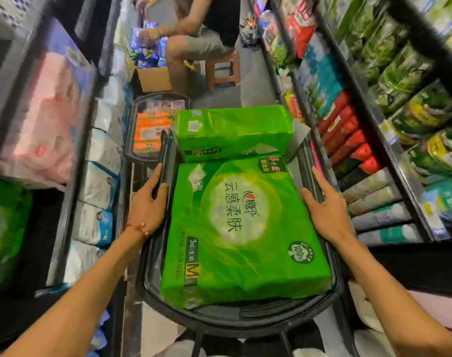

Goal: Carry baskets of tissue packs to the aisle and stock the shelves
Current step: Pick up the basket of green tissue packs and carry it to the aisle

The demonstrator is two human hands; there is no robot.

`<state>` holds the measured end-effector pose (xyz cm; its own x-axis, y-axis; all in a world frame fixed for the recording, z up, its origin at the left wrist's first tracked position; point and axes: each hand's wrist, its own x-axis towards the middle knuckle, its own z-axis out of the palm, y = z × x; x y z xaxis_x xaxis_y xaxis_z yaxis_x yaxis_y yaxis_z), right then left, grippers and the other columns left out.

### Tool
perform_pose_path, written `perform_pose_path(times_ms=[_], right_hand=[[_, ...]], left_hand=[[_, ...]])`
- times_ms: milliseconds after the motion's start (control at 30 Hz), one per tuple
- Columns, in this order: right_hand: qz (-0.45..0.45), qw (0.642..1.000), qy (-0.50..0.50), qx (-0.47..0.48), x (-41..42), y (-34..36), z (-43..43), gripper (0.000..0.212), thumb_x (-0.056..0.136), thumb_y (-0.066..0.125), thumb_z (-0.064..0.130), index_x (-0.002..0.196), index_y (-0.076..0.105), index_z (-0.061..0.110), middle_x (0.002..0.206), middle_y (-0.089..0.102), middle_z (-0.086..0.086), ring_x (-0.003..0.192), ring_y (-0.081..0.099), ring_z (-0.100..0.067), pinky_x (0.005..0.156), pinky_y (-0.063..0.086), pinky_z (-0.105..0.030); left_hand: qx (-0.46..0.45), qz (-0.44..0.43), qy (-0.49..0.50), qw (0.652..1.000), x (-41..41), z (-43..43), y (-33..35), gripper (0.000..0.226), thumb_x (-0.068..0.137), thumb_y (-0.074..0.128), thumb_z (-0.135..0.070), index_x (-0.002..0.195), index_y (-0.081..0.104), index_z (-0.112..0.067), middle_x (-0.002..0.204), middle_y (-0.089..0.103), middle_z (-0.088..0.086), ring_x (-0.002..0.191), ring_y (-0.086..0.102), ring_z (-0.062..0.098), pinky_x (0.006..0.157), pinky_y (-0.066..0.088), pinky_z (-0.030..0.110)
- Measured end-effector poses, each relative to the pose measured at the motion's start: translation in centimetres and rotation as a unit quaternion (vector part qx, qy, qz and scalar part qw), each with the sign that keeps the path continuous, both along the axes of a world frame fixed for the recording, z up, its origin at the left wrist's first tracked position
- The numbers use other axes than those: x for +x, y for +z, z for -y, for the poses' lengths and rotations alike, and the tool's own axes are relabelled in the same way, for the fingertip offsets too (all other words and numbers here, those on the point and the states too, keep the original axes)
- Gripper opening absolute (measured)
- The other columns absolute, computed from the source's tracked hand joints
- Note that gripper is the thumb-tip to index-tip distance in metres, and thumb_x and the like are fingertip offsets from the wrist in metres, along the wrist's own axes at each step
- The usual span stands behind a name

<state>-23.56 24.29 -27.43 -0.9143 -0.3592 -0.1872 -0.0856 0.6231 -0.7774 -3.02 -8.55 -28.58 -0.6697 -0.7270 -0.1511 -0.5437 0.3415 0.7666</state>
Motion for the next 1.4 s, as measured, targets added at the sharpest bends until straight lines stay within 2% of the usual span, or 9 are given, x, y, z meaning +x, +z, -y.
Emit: perform_pose_path(times_ms=[67,300,533,733,867,967,1100,1300,1400], right_hand=[[-0.007,1.0,-0.003,0.004,-3.5,0.1,1.9,0.062,0.104,0.065,0.024,0.161,0.04,0.026,0.151,0.058,-0.01,0.126,0.061,-0.039,0.09,0.04,-0.017],[0.018,1.0,-0.013,0.001,-17.6,-2.4,8.1,0.064,0.103,0.067,0.026,0.161,0.041,0.03,0.155,0.055,-0.008,0.127,0.063,-0.029,0.102,0.044,-0.031],[0.021,0.999,-0.006,0.028,-30.5,-2.5,13.8,0.064,0.103,0.067,0.03,0.161,0.04,0.035,0.131,0.069,-0.024,0.077,0.07,-0.039,0.074,0.056,-0.047],[0.035,0.999,0.01,0.014,-38.2,-3.2,19.6,0.063,0.105,0.064,0.027,0.162,0.038,0.034,0.137,0.067,-0.022,0.115,0.06,-0.053,0.092,0.053,-0.057],[0.024,0.999,0.005,0.041,-42.6,-5.0,24.0,0.063,0.105,0.064,0.028,0.162,0.038,0.032,0.153,0.056,-0.01,0.113,0.065,-0.043,0.092,0.05,-0.036],[-0.002,0.998,0.012,0.058,-45.2,-7.1,26.5,0.065,0.103,0.066,0.029,0.162,0.039,0.031,0.14,0.066,-0.02,0.09,0.074,-0.022,0.087,0.054,-0.039],[0.01,0.997,-0.017,0.073,-48.3,-11.0,29.3,0.065,0.103,0.066,0.032,0.161,0.038,0.039,0.123,0.072,-0.026,0.096,0.071,-0.041,0.089,0.058,-0.051],[0.014,0.994,-0.009,0.11,-53.8,-18.9,32.1,0.065,0.104,0.06,0.039,0.162,0.031,0.046,0.057,0.06,-0.007,0.041,0.046,-0.016,0.052,0.043,-0.031],[0.02,0.994,0.001,0.109,-56.4,-24.3,33.1,0.064,0.105,0.06,0.04,0.161,0.03,0.049,0.072,0.068,-0.026,0.049,0.055,-0.034,0.056,0.05,-0.045]], left_hand=[[-0.005,-0.001,-0.011,1.0,-3.8,2.3,-0.3,0.052,0.106,0.049,-0.024,0.155,0.038,-0.033,0.15,0.051,-0.001,0.131,0.043,0.004,0.107,0.03,0.019],[0.002,0.027,-0.015,1.0,-17.8,8.7,-2.4,0.052,0.106,0.049,-0.025,0.156,0.036,-0.034,0.155,0.047,0.005,0.142,0.044,0.024,0.117,0.034,0.033],[0.021,0.022,-0.004,1.0,-29.9,13.8,-3.2,0.052,0.107,0.048,-0.023,0.157,0.036,-0.029,0.158,0.039,-0.001,0.145,0.034,0.011,0.116,0.022,0.022],[0.025,0.034,0.003,0.999,-36.5,19.0,-5.0,0.052,0.107,0.046,-0.028,0.157,0.033,-0.036,0.159,0.039,-0.003,0.144,0.037,0.016,0.114,0.026,0.025],[0.031,0.029,0.0,0.999,-41.0,23.3,-7.5,0.052,0.106,0.047,-0.029,0.157,0.035,-0.028,0.158,0.041,-0.001,0.145,0.039,0.019,0.115,0.029,0.027],[0.035,0.036,-0.006,0.999,-44.3,25.8,-8.8,0.052,0.107,0.047,-0.02,0.158,0.035,-0.023,0.16,0.038,0.0,0.148,0.036,0.018,0.121,0.028,0.033],[0.025,0.061,-0.01,0.998,-47.5,28.8,-11.8,0.053,0.108,0.046,-0.021,0.159,0.032,-0.027,0.16,0.039,0.002,0.147,0.038,0.022,0.119,0.03,0.034],[0.015,0.115,-0.005,0.993,-53.1,31.9,-19.9,0.056,0.107,0.043,-0.031,0.157,0.024,-0.047,0.143,0.057,0.016,0.113,0.061,0.037,0.086,0.047,0.036],[0.003,0.143,0.014,0.99,-55.4,32.3,-24.9,0.055,0.107,0.042,-0.035,0.158,0.024,-0.044,0.132,0.059,0.026,0.113,0.06,0.041,0.093,0.049,0.043]])
